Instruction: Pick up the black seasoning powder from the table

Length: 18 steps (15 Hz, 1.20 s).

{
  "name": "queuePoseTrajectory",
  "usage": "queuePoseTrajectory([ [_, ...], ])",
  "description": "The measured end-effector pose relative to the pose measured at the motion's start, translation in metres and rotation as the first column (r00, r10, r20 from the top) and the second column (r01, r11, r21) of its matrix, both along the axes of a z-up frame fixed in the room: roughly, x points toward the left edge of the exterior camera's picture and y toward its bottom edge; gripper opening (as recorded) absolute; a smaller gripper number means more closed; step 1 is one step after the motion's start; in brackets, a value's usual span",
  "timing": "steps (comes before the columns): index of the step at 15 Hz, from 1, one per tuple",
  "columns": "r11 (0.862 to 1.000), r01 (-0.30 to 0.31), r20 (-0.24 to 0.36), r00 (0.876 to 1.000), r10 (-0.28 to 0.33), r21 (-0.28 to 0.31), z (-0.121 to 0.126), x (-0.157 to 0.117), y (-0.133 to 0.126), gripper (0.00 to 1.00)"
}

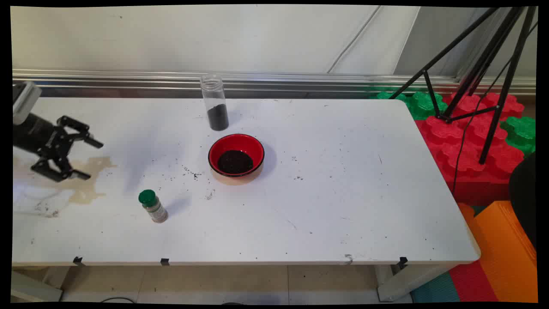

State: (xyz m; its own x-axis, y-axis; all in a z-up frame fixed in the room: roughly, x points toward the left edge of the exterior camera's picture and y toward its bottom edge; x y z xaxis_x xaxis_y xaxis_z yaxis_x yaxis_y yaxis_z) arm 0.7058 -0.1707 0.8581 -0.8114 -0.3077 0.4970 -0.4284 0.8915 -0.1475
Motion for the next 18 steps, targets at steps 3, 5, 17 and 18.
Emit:
queuePoseTrajectory([
  [3,0.998,-0.055,-0.013,0.998,0.054,-0.026,0.007,-0.011,-0.020,1.00],
  [5,0.995,-0.087,-0.021,0.996,0.087,-0.043,0.009,-0.019,-0.034,1.00],
  [17,0.970,-0.220,-0.095,0.973,0.210,-0.105,-0.017,-0.060,-0.113,1.00],
  [18,0.969,-0.222,-0.107,0.972,0.211,-0.110,-0.021,-0.063,-0.118,1.00],
])
